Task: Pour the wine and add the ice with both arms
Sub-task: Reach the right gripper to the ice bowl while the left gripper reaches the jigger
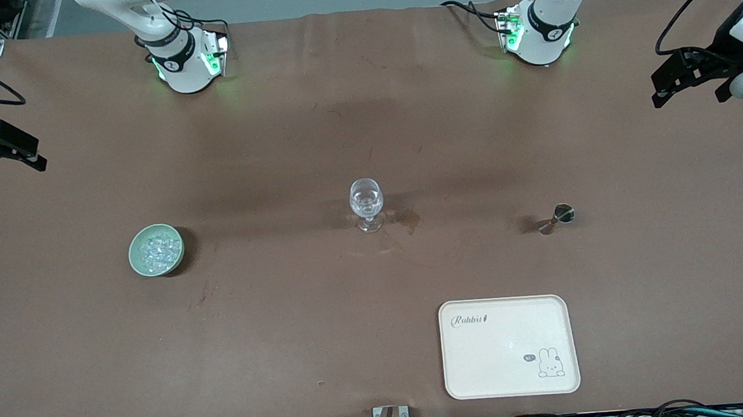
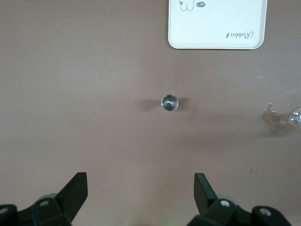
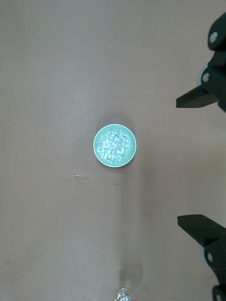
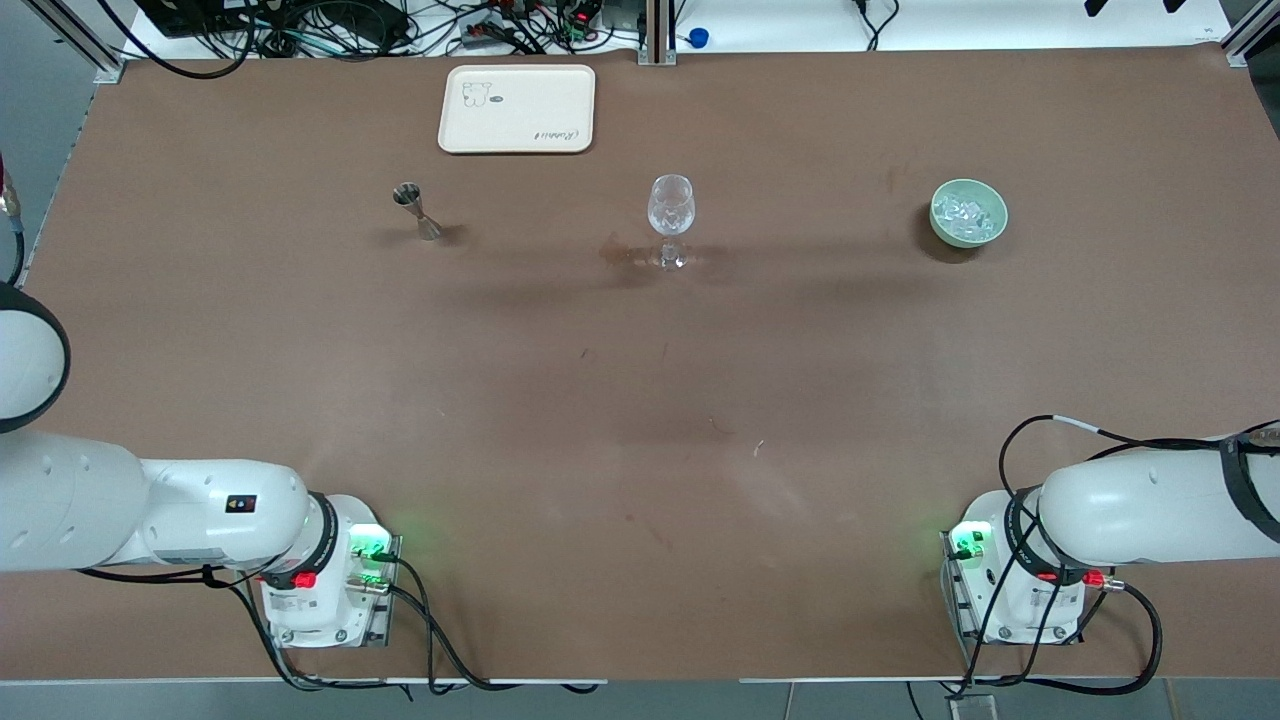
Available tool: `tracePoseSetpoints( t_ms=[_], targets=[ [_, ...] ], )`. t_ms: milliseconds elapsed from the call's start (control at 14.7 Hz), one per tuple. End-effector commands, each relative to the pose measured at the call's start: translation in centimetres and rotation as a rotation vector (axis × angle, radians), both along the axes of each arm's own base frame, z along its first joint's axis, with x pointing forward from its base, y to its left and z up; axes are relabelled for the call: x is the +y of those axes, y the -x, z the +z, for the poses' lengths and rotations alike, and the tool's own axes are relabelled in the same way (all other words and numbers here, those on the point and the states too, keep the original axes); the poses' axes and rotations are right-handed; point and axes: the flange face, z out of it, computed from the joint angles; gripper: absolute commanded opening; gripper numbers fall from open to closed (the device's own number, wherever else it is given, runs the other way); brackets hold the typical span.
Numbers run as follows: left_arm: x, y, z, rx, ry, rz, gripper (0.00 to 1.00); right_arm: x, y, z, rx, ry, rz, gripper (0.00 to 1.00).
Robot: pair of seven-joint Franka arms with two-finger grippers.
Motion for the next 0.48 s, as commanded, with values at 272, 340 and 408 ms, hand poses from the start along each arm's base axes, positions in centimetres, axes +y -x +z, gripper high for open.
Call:
tracePoseSetpoints(
  t_ms=[272,340,408],
  targets=[
    [0.7,-0.2,1.2,-0.009,-0.023,0.010,1.00,-0.1,-0.2,0.0,0.005,-0.005,0.002,1.00],
    [1.1,-0.8,0.4,0.002,-0.050,0.012,1.00,-0.2,-0.3,-0.1,0.007,-0.005,0.000,1.00],
    [1.5,-1.2,0.0,0.005,-0.088,0.020,1.00,-0.1,-0.3,-0.1,0.007,-0.005,0.002,1.00]
  ],
)
